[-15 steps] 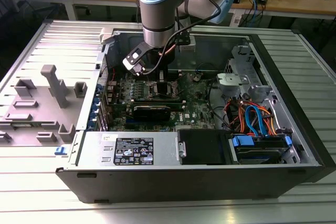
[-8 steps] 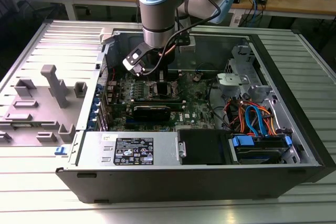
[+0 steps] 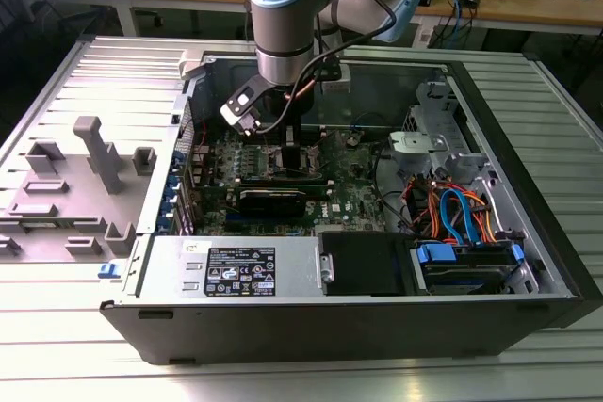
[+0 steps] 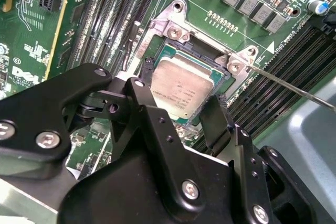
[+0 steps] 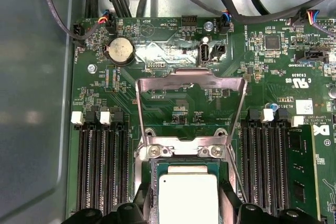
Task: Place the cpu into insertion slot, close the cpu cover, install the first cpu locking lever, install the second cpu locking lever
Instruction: 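Place the cpu into insertion slot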
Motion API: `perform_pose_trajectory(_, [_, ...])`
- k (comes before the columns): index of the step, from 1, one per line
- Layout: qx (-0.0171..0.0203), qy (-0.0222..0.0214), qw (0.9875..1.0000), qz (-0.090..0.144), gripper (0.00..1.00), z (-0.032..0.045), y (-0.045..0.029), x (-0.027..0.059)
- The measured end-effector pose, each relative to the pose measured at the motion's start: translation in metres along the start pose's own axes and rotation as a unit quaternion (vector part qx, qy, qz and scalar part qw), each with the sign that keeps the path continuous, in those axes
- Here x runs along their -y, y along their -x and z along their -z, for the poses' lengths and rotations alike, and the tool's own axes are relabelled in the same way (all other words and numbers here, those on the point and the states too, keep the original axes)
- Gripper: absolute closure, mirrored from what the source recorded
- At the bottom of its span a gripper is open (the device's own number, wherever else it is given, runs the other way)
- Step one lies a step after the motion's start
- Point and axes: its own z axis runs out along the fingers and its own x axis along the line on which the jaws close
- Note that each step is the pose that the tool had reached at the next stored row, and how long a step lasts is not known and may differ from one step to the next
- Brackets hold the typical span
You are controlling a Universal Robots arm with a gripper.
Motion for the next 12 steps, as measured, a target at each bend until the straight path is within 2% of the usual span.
perform_pose_trajectory(5, [-0.0015,0.0000,1.0000,0.000,0.38,-0.0005,-0.0001,0.0001])
perform_pose_trajectory(12, [-0.0016,0.0000,1.0000,0.000,0.38,-0.0008,-0.0001,0.0001])
